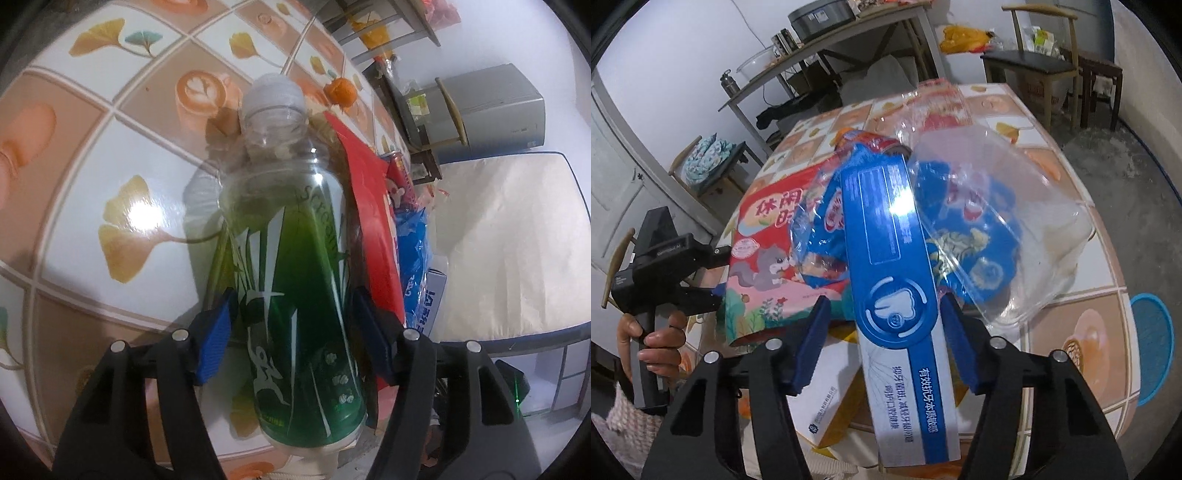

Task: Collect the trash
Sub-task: 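Grasp the green bottle with the left tool while the right tool grasps the blue toothpaste box, then lift the green bottle with the left tool while the right tool lifts the toothpaste box toward the wastebasket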

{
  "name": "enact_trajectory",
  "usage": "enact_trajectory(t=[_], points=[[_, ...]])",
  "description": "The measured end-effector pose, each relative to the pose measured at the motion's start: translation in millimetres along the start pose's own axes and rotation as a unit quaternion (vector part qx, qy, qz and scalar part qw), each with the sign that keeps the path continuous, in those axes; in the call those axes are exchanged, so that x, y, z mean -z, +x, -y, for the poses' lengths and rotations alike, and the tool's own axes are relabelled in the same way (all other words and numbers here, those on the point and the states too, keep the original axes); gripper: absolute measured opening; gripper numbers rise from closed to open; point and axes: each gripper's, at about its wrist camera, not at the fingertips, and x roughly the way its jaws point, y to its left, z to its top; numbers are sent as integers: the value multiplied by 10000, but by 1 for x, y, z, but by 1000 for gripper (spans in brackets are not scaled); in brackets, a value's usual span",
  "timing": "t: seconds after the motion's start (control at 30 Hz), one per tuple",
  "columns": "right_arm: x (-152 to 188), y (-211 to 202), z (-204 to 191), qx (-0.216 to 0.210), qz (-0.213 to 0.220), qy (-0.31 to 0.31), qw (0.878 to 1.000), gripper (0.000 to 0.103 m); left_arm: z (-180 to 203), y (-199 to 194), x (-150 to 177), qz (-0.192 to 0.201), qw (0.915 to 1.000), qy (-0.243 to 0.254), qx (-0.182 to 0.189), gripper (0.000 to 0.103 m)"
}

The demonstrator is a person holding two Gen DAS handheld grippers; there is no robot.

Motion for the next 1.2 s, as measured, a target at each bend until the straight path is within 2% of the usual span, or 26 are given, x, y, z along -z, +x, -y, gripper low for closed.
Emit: enact_trajectory(t=[0.17,0.23,0.3,0.4,0.6,0.7,0.8,1.03,1.2], points=[[1,6,5,15,-42,88,10000,48,2,5,2,-45,10000,9,-38,61],[1,6,8,-14,-23,123,9999,48,3,9,2,-51,10000,-13,-62,61],[2,6,8,-4,15,105,9999,47,2,10,4,-45,10000,-51,-67,55],[5,4,8,-40,31,86,9999,47,1,6,8,-5,9998,-4,-202,55],[9,-5,9,-114,-85,93,9999,47,4,-15,16,93,9967,233,-765,55],[14,-8,12,-142,-247,82,9996,47,4,-32,24,183,9914,529,-1180,55],[18,-6,13,-160,-383,70,9991,47,1,-39,27,31,9865,704,-1475,55],[11,6,13,-180,-464,15,9988,49,10,-34,17,-30,9825,1028,-1555,69],[7,15,14,-198,-499,89,9985,49,13,-17,17,-305,9789,1159,-1656,69]])
